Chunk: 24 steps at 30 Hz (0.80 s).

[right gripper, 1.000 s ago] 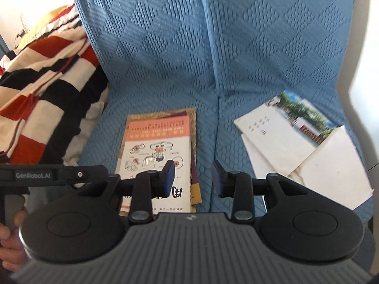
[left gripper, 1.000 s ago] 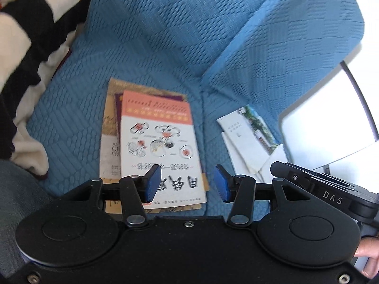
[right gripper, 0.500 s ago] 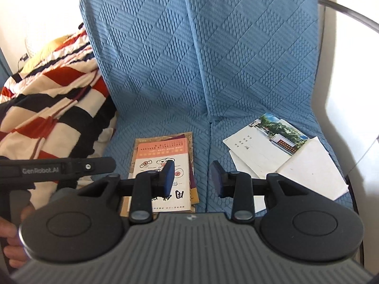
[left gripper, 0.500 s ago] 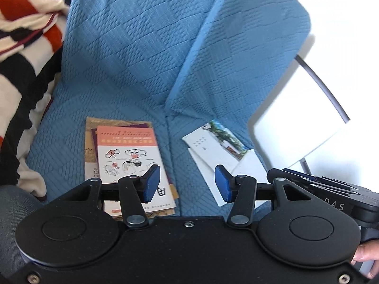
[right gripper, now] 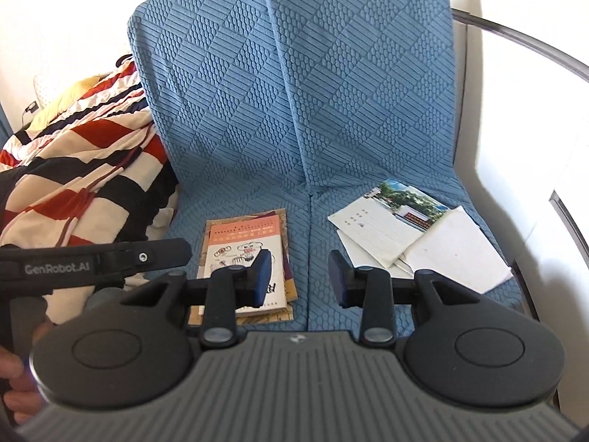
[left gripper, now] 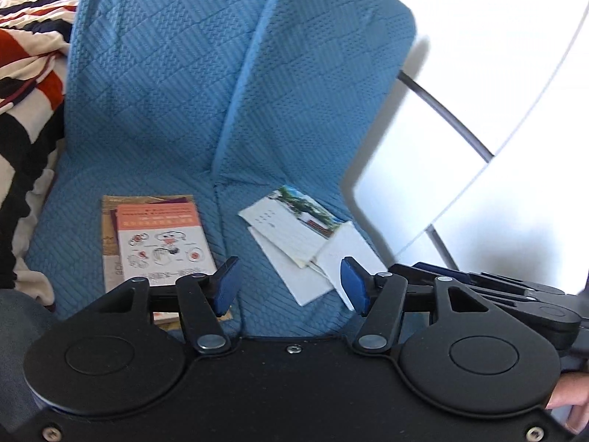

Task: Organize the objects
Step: 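Withdraw both tools back from the book stack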

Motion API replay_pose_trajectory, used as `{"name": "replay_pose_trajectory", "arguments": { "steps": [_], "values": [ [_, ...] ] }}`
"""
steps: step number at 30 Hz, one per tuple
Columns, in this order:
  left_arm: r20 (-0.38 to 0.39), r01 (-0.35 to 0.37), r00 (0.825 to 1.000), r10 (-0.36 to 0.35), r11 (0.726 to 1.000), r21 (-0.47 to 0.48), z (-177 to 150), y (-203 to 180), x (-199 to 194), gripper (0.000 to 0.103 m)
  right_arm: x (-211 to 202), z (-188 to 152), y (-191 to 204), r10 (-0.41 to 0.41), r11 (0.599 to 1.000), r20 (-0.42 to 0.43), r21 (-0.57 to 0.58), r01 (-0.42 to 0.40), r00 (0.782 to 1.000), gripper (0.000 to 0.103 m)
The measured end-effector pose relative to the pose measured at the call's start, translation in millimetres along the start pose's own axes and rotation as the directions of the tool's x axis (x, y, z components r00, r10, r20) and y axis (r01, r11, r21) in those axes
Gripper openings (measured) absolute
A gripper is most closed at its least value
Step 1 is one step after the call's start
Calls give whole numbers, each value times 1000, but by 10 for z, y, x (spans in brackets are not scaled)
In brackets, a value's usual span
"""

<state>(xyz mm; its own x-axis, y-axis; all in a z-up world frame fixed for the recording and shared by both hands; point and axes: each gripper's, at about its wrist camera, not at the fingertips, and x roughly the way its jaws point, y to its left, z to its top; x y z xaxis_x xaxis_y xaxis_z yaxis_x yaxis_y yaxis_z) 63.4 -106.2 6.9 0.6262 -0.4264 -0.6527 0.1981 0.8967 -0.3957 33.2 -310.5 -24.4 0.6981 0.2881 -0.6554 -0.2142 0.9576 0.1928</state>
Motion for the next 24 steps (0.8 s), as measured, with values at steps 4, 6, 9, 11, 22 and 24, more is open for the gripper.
{"name": "replay_pose_trajectory", "arguments": {
  "steps": [4,6,9,11,22,24],
  "values": [
    [8,19,1000,-19,999,50,-67,-151,-94,66,-91,-93,-34,-20,1000,5,24,20,1000,37],
    [11,27,1000,-28,997,67,-87,-208,-133,69,-126,-136,-60,-30,998,4,48,30,1000,38],
    [20,42,999,-44,995,91,-111,-276,-190,77,-169,-187,-86,-49,996,12,70,48,999,38],
    [27,45,998,-48,994,104,-114,-308,-215,82,-179,-219,-103,-55,996,20,77,54,998,40],
    [39,72,996,-78,989,132,-35,-313,-90,93,55,-314,-207,-72,991,-2,110,72,997,44],
    [39,75,996,-81,989,131,-12,-287,-38,93,116,-318,-227,-72,990,-12,118,73,997,44]
  ]
}}
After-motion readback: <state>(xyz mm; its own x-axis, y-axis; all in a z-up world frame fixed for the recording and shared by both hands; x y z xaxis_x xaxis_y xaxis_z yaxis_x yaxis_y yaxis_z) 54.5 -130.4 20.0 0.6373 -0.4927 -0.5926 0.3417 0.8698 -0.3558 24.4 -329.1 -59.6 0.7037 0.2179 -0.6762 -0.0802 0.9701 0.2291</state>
